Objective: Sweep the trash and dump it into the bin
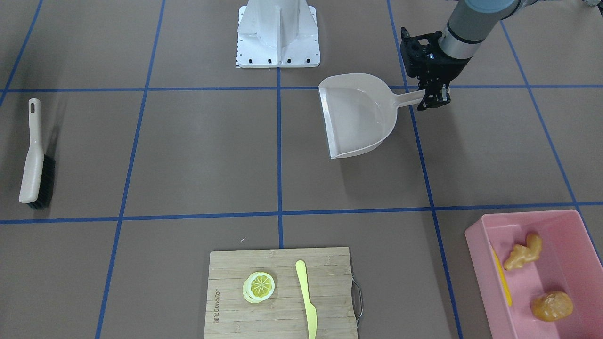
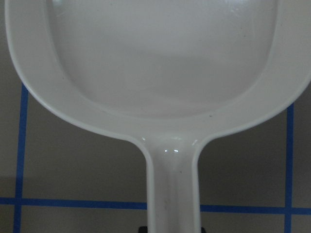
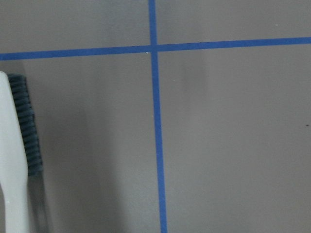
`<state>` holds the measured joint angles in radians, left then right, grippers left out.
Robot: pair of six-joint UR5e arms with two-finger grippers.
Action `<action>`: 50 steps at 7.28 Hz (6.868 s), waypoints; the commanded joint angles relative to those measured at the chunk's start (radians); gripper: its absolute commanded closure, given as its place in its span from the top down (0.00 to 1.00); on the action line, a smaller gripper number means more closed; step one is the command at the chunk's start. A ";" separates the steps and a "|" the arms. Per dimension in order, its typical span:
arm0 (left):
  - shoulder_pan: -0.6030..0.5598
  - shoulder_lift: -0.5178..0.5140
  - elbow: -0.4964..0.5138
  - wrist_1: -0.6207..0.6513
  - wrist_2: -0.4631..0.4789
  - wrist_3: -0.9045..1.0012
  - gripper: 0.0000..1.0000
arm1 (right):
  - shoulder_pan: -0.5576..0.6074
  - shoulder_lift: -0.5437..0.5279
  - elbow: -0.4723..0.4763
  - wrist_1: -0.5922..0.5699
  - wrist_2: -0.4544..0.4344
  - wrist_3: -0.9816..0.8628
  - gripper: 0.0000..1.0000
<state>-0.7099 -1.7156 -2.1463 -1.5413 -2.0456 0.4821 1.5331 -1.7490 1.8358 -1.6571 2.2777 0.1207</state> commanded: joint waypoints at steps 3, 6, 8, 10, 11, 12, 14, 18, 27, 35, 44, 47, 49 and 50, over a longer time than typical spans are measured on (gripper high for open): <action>0.049 0.082 0.107 -0.210 0.038 -0.008 0.00 | 0.055 0.009 0.005 -0.115 -0.017 -0.038 1.00; 0.067 0.113 0.123 -0.275 0.035 -0.007 0.00 | 0.044 0.008 -0.038 -0.102 -0.023 -0.020 1.00; 0.072 0.114 0.123 -0.273 0.035 -0.010 0.00 | 0.044 0.008 -0.029 -0.101 -0.017 -0.006 1.00; 0.073 0.113 0.121 -0.272 0.035 -0.016 0.00 | 0.044 0.009 -0.030 -0.101 -0.018 -0.010 1.00; 0.073 0.113 0.123 -0.272 0.035 -0.017 0.02 | 0.036 0.009 -0.030 -0.099 -0.018 -0.015 1.00; 0.073 0.113 0.126 -0.272 0.035 -0.016 0.35 | 0.036 0.009 -0.033 -0.090 -0.018 -0.013 1.00; 0.078 0.111 0.137 -0.273 0.035 -0.016 0.54 | 0.036 0.009 -0.035 -0.079 -0.018 -0.013 1.00; 0.092 0.103 0.141 -0.273 0.035 -0.014 0.96 | 0.036 0.009 -0.036 -0.079 -0.017 -0.013 1.00; -0.279 0.071 0.019 0.039 -0.153 -0.069 0.98 | 0.035 0.017 -0.036 -0.079 -0.020 -0.019 1.00; -0.954 0.085 0.380 0.297 -0.280 -0.132 0.98 | 0.035 0.017 -0.056 -0.079 -0.018 -0.015 1.00; -0.846 0.114 0.632 -0.123 -0.320 -0.477 0.98 | 0.035 0.017 -0.061 -0.069 -0.017 -0.015 1.00; -0.842 0.125 0.625 -0.158 -0.320 -0.471 0.98 | 0.027 0.017 -0.066 -0.056 -0.018 -0.018 1.00; -0.846 0.201 0.550 -0.155 -0.321 -0.427 0.98 | 0.027 0.017 -0.064 -0.055 -0.018 -0.018 1.00; -0.846 0.202 0.549 -0.149 -0.321 -0.415 0.98 | 0.027 0.017 -0.066 -0.043 -0.018 -0.015 1.00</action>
<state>-1.5550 -1.5301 -1.5807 -1.6965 -2.3667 0.0442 1.5602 -1.7319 1.7706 -1.7094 2.2595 0.1035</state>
